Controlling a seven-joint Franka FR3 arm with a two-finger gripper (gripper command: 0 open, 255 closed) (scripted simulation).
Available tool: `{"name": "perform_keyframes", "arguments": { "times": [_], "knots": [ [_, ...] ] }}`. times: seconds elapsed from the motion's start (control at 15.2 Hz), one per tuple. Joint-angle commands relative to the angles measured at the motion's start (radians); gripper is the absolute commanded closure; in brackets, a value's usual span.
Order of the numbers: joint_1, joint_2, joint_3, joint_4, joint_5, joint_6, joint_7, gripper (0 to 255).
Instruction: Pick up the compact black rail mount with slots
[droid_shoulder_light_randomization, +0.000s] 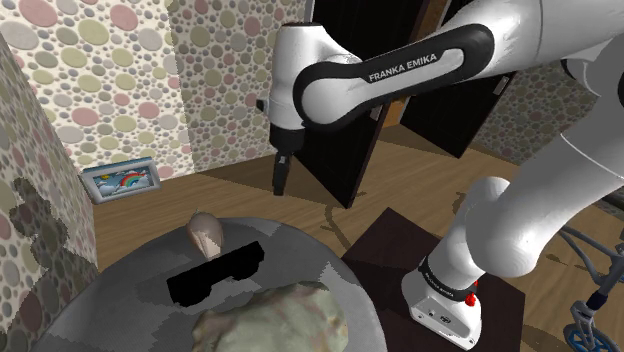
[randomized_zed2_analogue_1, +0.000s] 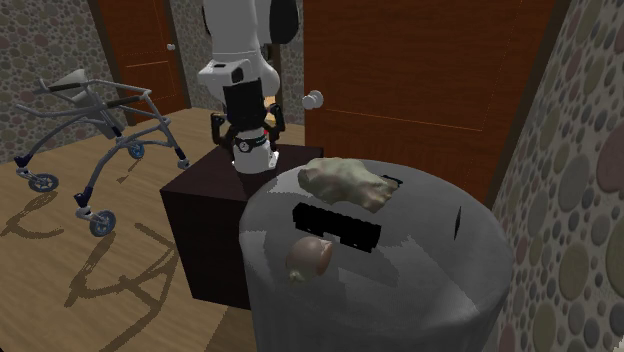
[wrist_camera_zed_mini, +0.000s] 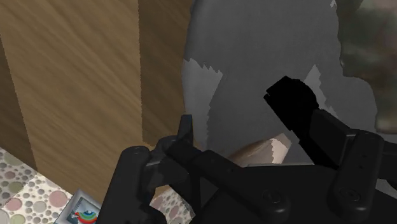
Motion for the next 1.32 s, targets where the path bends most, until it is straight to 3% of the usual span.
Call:
{"name": "perform_keyframes", "arguments": {
  "times": [0.0, 0.92, 1.25],
  "knots": [
    [0.021, 0.055, 0.023, 0.017, -0.009, 0.038, -0.016, 0],
    [0.166, 0.445, 0.148, 0.192, -0.182, 0.230, -0.075, 0],
    [0.179, 0.496, 0.142, 0.189, -0.210, 0.281, -0.063, 0]
  ]
}}
